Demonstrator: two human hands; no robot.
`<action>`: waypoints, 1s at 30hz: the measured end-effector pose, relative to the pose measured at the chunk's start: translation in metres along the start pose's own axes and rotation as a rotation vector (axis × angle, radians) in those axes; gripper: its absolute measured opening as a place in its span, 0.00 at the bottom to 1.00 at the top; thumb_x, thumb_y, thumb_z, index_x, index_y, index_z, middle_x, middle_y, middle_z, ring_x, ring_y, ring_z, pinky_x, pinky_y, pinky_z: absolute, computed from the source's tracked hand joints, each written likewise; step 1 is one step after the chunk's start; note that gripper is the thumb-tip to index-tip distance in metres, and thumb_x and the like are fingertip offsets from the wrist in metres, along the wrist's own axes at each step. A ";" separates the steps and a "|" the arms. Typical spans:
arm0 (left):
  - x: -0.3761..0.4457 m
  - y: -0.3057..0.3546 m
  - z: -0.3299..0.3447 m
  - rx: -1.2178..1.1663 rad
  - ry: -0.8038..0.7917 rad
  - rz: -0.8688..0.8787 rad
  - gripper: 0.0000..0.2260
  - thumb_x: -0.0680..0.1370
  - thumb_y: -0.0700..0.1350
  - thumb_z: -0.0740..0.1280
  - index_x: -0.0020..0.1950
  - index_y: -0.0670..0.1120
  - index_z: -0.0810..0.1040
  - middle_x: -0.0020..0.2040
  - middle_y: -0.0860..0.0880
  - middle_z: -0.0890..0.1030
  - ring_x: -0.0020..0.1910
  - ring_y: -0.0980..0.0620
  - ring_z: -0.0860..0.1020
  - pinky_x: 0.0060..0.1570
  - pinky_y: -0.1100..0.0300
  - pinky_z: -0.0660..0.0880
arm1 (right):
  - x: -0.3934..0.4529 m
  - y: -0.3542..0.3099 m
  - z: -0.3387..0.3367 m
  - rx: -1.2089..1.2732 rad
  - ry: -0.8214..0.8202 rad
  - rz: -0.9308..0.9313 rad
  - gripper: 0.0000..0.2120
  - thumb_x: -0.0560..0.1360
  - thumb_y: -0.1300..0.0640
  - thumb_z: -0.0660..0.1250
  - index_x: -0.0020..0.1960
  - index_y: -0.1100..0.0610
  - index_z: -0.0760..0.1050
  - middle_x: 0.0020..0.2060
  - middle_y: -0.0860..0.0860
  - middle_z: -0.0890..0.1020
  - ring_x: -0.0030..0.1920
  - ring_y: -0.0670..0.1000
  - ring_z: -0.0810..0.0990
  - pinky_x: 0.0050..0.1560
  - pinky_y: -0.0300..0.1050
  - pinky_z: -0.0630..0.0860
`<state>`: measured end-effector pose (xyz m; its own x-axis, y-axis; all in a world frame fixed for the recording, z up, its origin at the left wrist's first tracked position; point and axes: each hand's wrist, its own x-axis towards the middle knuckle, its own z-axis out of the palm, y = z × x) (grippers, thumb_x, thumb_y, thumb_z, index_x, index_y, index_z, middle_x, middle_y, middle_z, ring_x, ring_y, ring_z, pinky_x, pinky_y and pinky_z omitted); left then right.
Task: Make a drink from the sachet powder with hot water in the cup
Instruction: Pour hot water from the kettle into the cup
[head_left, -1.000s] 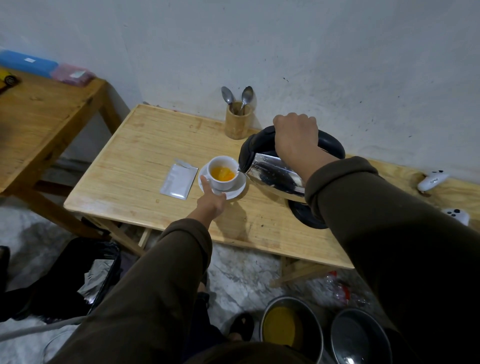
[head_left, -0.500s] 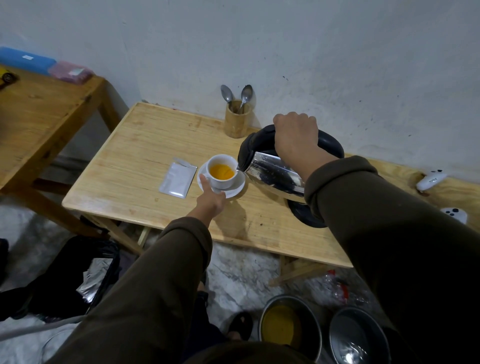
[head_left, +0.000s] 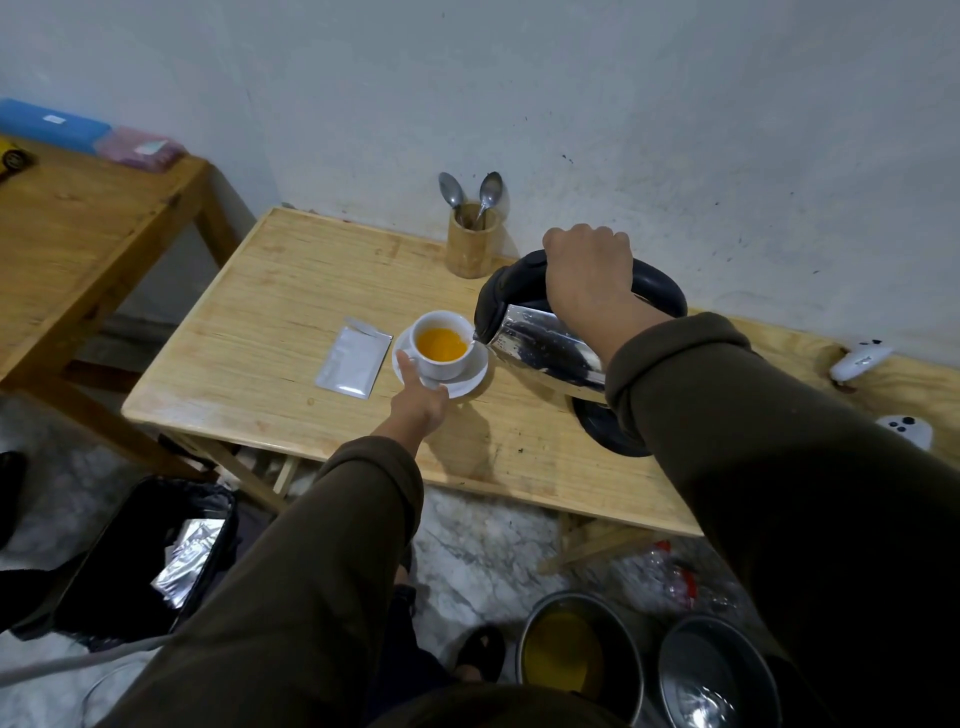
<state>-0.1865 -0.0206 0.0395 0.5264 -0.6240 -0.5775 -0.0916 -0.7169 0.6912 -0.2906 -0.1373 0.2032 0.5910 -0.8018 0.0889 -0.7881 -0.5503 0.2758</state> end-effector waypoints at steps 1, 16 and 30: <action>0.000 0.000 0.000 -0.006 0.002 0.001 0.35 0.83 0.48 0.56 0.78 0.51 0.33 0.74 0.31 0.64 0.71 0.33 0.68 0.68 0.46 0.65 | 0.000 0.000 0.000 -0.001 0.006 -0.003 0.11 0.77 0.62 0.60 0.59 0.60 0.71 0.53 0.59 0.78 0.55 0.60 0.77 0.56 0.51 0.71; -0.002 0.000 0.000 -0.023 0.012 -0.001 0.34 0.83 0.48 0.56 0.79 0.52 0.34 0.75 0.33 0.64 0.72 0.35 0.68 0.68 0.46 0.66 | -0.003 0.006 0.004 0.050 0.025 0.005 0.10 0.76 0.64 0.59 0.57 0.60 0.72 0.52 0.59 0.79 0.54 0.61 0.77 0.55 0.52 0.71; -0.009 -0.006 0.026 0.035 0.082 -0.096 0.30 0.81 0.42 0.58 0.79 0.41 0.49 0.72 0.35 0.70 0.69 0.36 0.71 0.66 0.49 0.69 | -0.032 0.068 0.019 0.529 0.072 0.406 0.11 0.72 0.65 0.61 0.54 0.62 0.72 0.50 0.61 0.80 0.52 0.63 0.77 0.51 0.53 0.74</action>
<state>-0.2130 -0.0186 0.0292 0.6017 -0.5251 -0.6018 -0.0662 -0.7837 0.6176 -0.3663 -0.1533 0.2008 0.2249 -0.9619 0.1558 -0.9179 -0.2628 -0.2974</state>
